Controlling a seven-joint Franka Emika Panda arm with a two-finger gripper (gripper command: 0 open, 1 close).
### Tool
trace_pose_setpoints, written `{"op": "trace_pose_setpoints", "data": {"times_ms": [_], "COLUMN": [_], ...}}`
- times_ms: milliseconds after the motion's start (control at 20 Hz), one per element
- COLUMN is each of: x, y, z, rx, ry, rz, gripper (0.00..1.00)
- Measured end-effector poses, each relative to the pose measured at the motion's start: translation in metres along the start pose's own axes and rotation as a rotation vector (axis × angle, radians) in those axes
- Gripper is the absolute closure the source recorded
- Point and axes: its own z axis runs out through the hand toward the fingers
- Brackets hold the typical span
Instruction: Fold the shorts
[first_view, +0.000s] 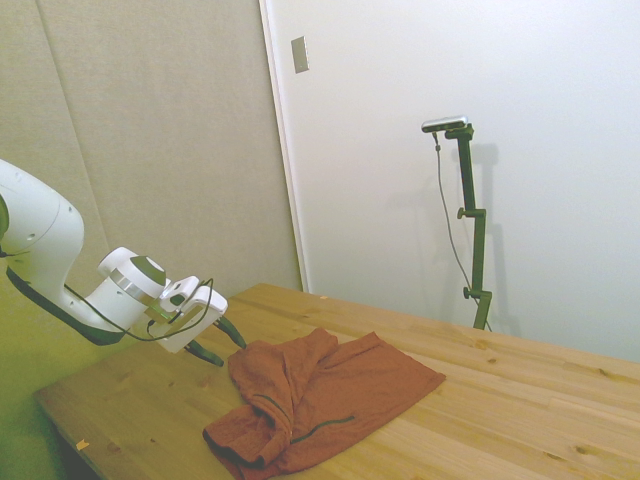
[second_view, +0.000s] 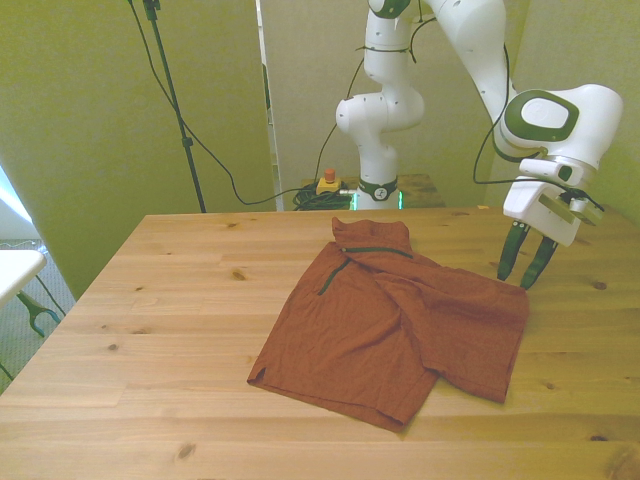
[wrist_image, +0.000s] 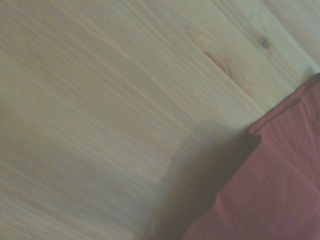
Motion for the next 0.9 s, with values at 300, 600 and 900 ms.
{"op": "trace_pose_setpoints", "data": {"times_ms": [300,600,900], "x": [0.013,0.019,0.030], "y": [0.018,0.020,0.011], "z": [0.016,0.021,0.026], "rx": [-0.029,-0.026,-0.015], "ry": [-0.008,-0.010,-0.006], "rz": [0.037,0.049,0.062], "gripper": [0.00,0.00,0.00]}}
